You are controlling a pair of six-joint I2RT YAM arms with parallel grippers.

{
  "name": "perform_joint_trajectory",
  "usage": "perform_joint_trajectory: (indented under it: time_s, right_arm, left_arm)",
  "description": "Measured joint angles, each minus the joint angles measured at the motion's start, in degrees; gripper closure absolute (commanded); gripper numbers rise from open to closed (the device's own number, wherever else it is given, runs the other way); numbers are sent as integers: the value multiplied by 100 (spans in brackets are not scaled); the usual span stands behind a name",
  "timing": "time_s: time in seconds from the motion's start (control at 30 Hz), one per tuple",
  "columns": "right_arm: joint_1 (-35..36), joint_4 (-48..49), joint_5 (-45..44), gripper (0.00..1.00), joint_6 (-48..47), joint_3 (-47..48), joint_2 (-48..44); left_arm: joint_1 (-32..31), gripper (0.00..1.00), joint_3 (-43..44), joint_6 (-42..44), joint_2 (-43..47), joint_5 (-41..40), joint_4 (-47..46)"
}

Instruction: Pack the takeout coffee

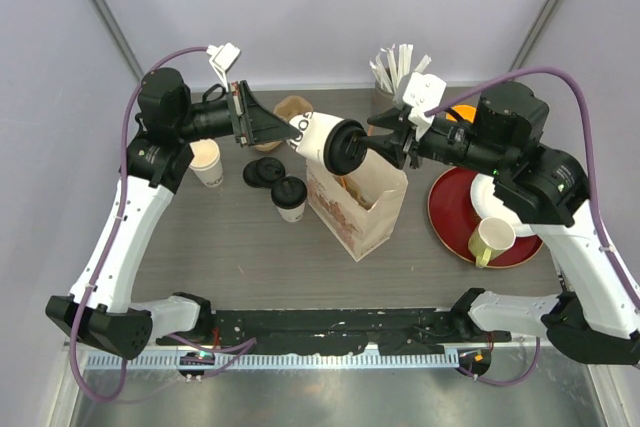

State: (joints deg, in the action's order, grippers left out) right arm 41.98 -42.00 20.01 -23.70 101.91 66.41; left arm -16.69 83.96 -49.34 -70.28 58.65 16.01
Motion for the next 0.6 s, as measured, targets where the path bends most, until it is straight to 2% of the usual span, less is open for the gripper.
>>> perform_joint_trajectory:
  time_s: [0.3, 0.6]
  right_arm:
    - [2, 92, 116, 68, -35, -2, -2]
    - [2, 120, 114, 72, 33, 0, 168]
  left_arm:
    - [0, 100, 0, 2, -4, 7, 2]
    - [31, 100, 0, 7, -24, -11, 11]
